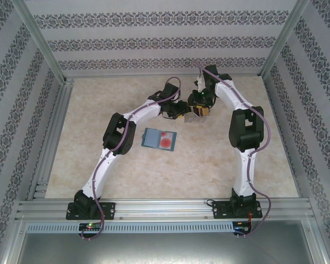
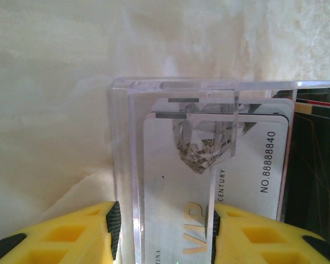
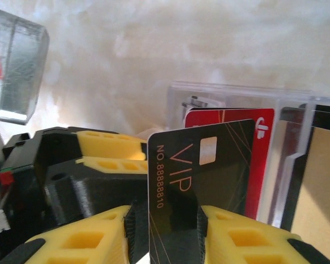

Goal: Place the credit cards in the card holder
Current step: Pick up the credit card from the storage box.

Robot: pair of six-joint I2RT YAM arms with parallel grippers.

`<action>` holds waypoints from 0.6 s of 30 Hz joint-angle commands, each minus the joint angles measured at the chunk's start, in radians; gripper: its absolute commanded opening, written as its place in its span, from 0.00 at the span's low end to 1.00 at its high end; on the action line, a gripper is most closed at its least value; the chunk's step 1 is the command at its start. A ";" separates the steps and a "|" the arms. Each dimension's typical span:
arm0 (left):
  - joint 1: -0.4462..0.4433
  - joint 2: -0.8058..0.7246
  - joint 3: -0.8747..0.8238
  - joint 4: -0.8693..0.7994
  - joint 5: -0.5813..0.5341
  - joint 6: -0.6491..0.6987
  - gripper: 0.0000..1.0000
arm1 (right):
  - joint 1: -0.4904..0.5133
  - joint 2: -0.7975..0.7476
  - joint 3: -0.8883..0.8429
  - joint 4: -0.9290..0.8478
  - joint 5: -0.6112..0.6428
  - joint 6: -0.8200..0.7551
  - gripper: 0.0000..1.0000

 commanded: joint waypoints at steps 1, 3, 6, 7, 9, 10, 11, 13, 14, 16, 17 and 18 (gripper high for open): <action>-0.008 0.016 -0.034 -0.090 -0.020 -0.013 0.47 | -0.003 -0.016 0.001 -0.009 -0.049 0.007 0.37; -0.008 0.014 -0.034 -0.092 -0.022 -0.013 0.47 | -0.005 -0.007 0.002 -0.017 -0.029 0.001 0.37; -0.009 0.016 -0.034 -0.091 -0.022 -0.014 0.47 | -0.009 0.005 0.000 -0.024 -0.020 -0.006 0.37; -0.008 0.016 -0.034 -0.089 -0.022 -0.015 0.47 | -0.011 0.008 -0.004 -0.023 -0.014 -0.006 0.37; -0.008 0.016 -0.034 -0.089 -0.021 -0.015 0.47 | -0.010 0.013 -0.004 -0.026 0.014 -0.012 0.37; -0.008 0.015 -0.034 -0.089 -0.021 -0.015 0.47 | -0.010 0.014 -0.003 -0.028 0.024 -0.013 0.37; -0.008 0.016 -0.033 -0.089 -0.022 -0.015 0.47 | -0.010 0.018 -0.002 -0.029 0.030 -0.017 0.37; -0.008 0.016 -0.032 -0.089 -0.023 -0.016 0.47 | -0.010 0.022 0.002 -0.033 0.037 -0.018 0.35; -0.008 0.017 -0.032 -0.088 -0.023 -0.016 0.47 | -0.010 0.023 0.002 -0.033 0.043 -0.019 0.34; -0.008 0.017 -0.032 -0.087 -0.023 -0.018 0.47 | -0.010 0.026 0.007 -0.035 0.047 -0.021 0.31; -0.008 0.017 -0.031 -0.087 -0.023 -0.018 0.47 | -0.011 0.028 0.007 -0.038 0.046 -0.021 0.29; -0.008 0.019 -0.031 -0.087 -0.022 -0.018 0.47 | -0.010 0.026 0.008 -0.037 0.040 -0.021 0.26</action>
